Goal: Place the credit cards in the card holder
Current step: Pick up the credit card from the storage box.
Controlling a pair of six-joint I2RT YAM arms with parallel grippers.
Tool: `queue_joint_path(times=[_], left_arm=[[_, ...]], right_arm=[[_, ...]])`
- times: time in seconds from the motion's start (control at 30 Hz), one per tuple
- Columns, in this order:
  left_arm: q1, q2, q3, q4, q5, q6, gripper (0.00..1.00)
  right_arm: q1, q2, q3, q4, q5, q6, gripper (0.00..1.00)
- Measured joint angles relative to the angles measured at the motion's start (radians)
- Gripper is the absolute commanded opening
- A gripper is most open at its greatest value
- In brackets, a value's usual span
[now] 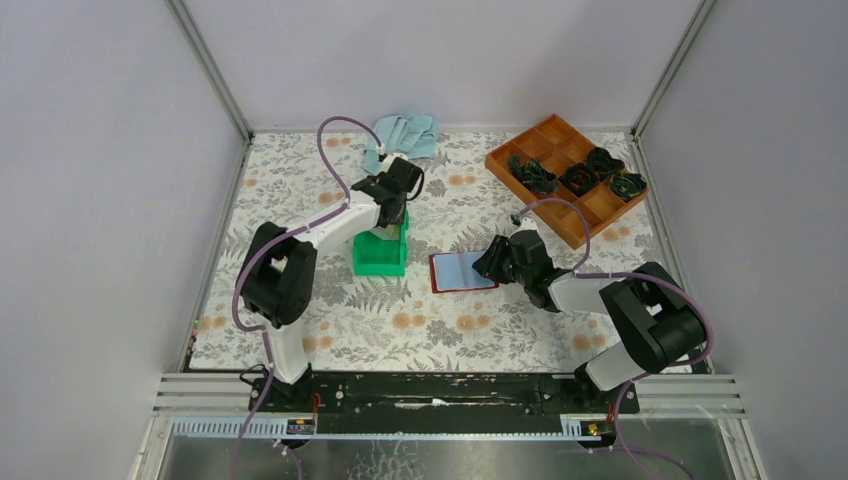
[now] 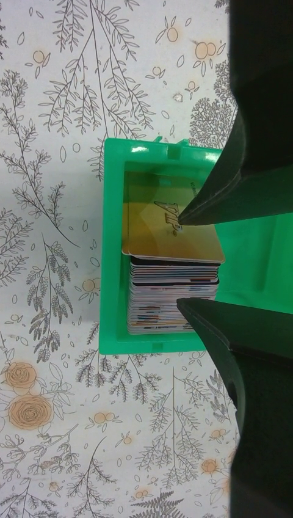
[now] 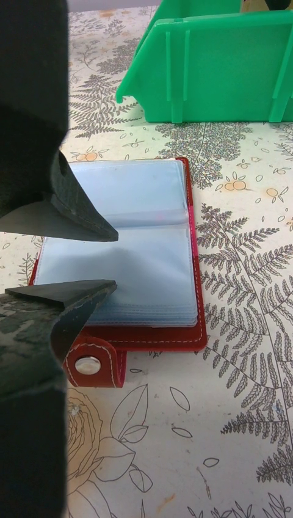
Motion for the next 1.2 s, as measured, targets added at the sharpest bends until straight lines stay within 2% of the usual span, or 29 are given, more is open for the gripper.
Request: queue_joint_path(times=[0.23,0.4,0.77,1.1,1.2], left_arm=[[0.0,0.024,0.009,-0.003,-0.011,0.006,0.48],[-0.001,0.026,0.011,-0.003,-0.014,0.008,0.38],[-0.006,0.025,0.012,-0.003,-0.022,0.011,0.35],[-0.008,0.025,0.013,-0.003,-0.023,0.016,0.22],[-0.009,0.022,0.017,-0.003,-0.027,0.018,0.22]], right_arm=[[0.0,0.0,-0.004,0.008,0.0,0.0,0.37],[0.0,0.0,-0.008,0.015,0.0,0.0,0.37],[0.0,0.0,-0.011,0.022,0.0,0.0,0.37],[0.0,0.0,-0.012,0.023,0.0,0.0,0.37],[0.0,0.0,-0.012,0.023,0.0,0.0,0.37]])
